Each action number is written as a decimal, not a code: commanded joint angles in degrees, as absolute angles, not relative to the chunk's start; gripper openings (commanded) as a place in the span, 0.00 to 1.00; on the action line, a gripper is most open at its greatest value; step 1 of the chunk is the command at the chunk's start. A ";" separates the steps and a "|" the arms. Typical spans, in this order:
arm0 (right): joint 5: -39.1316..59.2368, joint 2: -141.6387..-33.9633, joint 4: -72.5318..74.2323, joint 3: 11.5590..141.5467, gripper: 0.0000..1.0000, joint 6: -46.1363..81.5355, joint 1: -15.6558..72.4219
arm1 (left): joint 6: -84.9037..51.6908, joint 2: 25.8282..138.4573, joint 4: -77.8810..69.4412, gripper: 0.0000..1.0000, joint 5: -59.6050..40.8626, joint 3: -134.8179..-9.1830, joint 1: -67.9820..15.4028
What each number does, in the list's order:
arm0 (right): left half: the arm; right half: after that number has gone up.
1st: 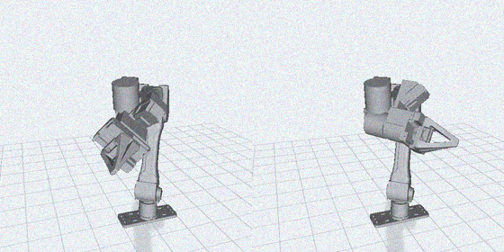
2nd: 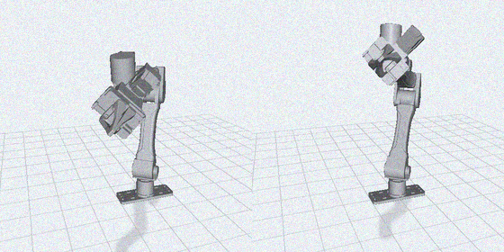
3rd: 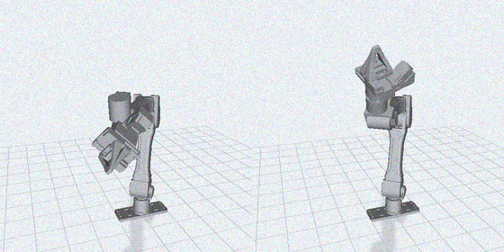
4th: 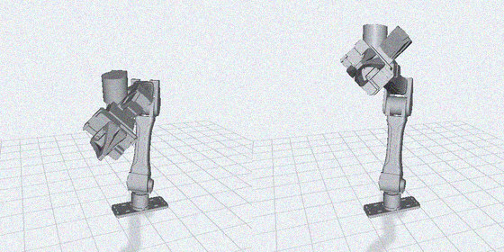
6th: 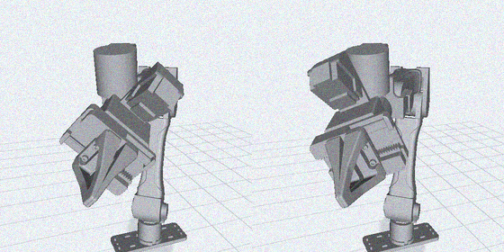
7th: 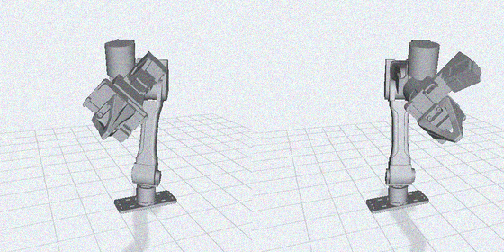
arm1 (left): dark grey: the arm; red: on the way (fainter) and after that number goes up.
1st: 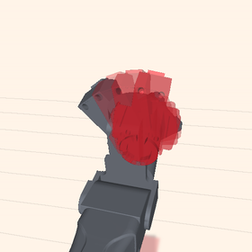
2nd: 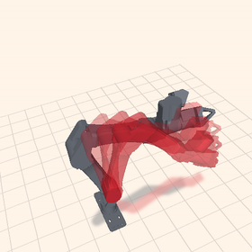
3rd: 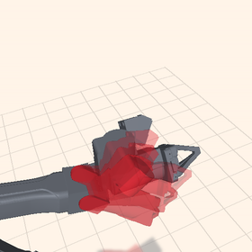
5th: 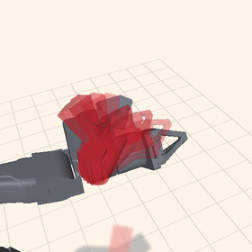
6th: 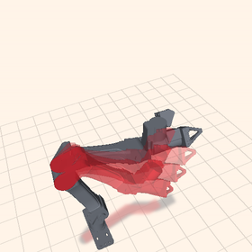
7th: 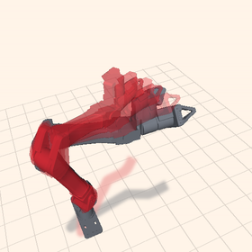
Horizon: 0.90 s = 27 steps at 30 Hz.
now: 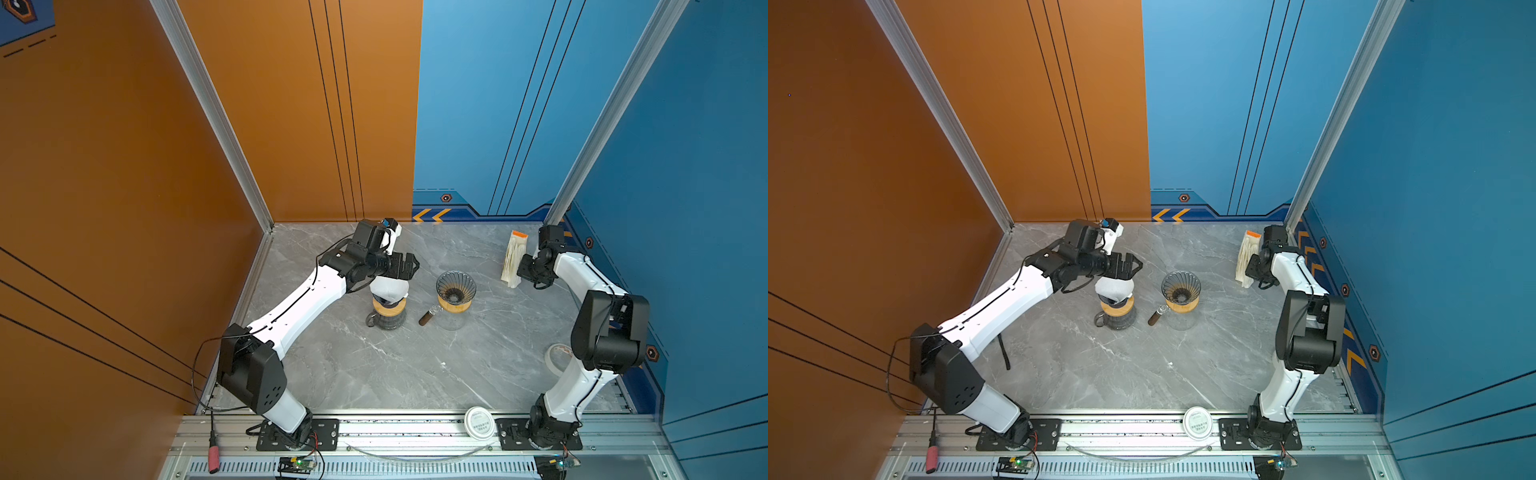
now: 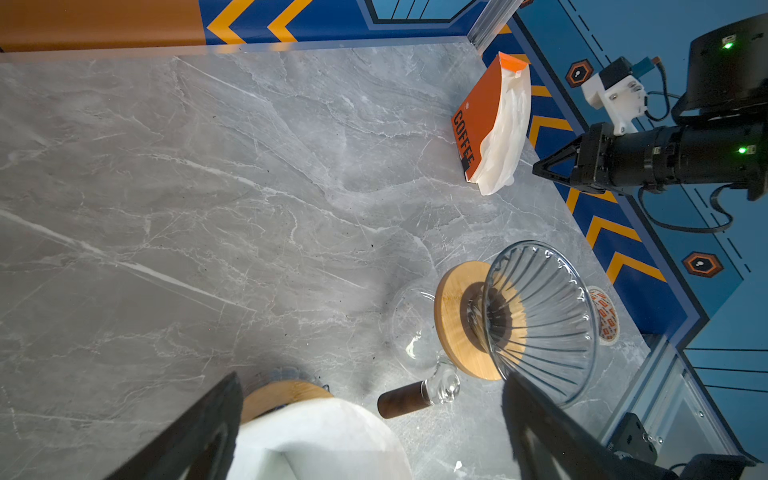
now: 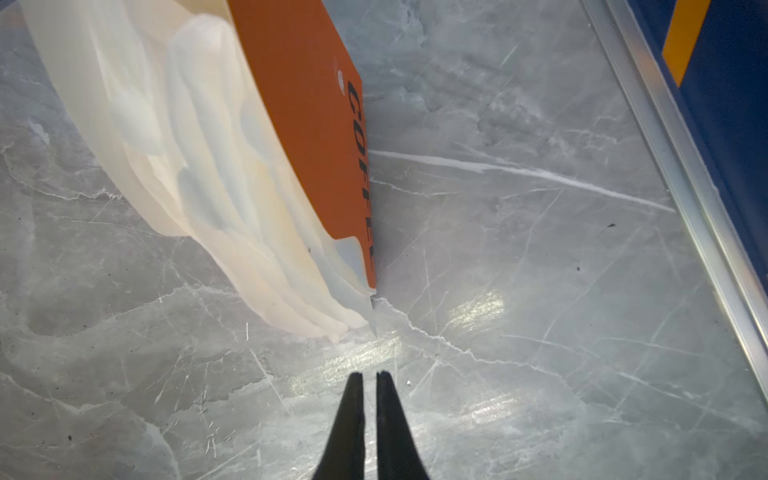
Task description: Place the coffee filter in the dripper
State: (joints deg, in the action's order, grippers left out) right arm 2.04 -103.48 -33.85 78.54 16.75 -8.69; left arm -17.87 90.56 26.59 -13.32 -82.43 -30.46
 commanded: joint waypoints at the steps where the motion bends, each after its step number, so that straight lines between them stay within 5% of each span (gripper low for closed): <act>1: 4.05 -104.22 -34.42 77.36 0.19 15.91 -9.04 | -17.87 90.82 27.71 0.98 -13.86 -84.14 -31.11; 27: 5.10 -111.87 -33.66 81.93 0.18 15.91 -9.99 | -18.02 91.59 28.16 0.98 -13.68 -85.11 -31.46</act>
